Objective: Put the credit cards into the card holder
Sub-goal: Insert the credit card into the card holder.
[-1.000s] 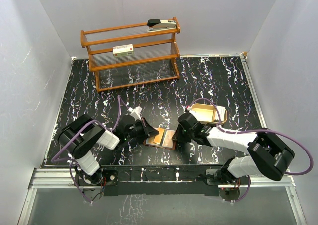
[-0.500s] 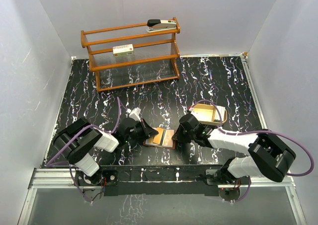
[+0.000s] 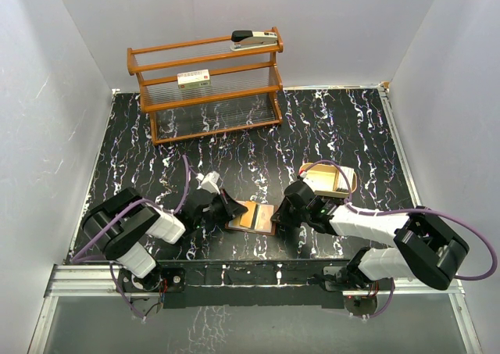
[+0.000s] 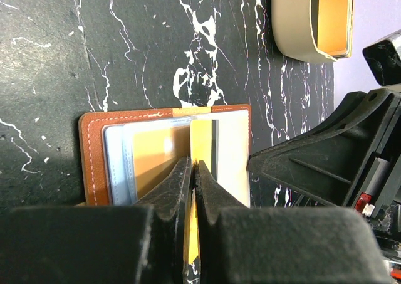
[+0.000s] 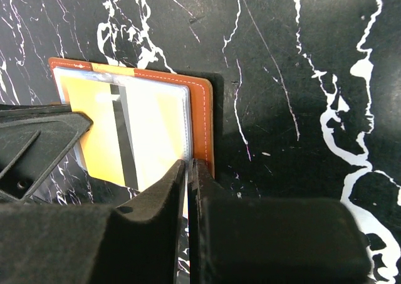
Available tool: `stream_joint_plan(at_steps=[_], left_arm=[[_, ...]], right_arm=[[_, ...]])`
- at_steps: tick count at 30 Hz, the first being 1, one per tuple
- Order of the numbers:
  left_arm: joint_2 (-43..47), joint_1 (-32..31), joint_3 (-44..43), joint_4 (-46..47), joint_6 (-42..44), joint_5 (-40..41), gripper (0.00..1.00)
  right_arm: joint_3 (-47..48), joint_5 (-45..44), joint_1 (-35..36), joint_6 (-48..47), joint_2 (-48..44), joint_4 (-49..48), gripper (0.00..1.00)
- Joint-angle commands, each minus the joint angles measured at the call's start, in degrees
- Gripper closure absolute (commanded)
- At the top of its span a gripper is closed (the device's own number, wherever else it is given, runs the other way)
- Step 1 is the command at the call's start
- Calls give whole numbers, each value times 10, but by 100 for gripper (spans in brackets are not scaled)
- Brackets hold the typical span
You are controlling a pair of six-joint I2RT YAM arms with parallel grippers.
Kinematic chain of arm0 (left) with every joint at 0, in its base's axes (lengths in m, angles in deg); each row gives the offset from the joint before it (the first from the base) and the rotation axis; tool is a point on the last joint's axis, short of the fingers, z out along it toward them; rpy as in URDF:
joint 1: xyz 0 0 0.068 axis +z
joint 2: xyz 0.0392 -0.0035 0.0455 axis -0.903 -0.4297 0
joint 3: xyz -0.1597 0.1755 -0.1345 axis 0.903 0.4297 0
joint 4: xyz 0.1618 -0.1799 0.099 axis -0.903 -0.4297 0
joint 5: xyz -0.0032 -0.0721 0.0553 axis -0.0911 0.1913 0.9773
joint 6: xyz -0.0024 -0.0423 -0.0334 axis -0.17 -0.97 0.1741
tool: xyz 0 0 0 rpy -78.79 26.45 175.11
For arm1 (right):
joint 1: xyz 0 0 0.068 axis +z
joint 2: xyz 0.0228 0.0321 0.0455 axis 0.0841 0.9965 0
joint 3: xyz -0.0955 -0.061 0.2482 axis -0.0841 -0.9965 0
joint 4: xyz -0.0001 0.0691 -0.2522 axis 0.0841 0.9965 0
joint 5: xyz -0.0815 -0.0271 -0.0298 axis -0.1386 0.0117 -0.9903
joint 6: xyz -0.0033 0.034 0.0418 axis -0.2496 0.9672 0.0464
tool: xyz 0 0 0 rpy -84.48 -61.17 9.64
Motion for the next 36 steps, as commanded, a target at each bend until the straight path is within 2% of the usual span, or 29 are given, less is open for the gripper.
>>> stream_joint_plan(at_steps=[1,6,21,29,36], left_arm=[[27,-1,17,-18,36,44,100],[35,-1,22,-18,31,45,100],[-23,-17,16,43,10,34,100],[21,-25,25,-10,26,24,100],[92,-26,10,-127,67,23,100]], right_arm=[[-10,8,6,4,-5,5,96],[-12,9,7,5,-5,2,96],[-15,2,8,12,-14,4,96],[0,-5,8,5,0,10,96],[-1,-13,8,-1,-5,14,96]])
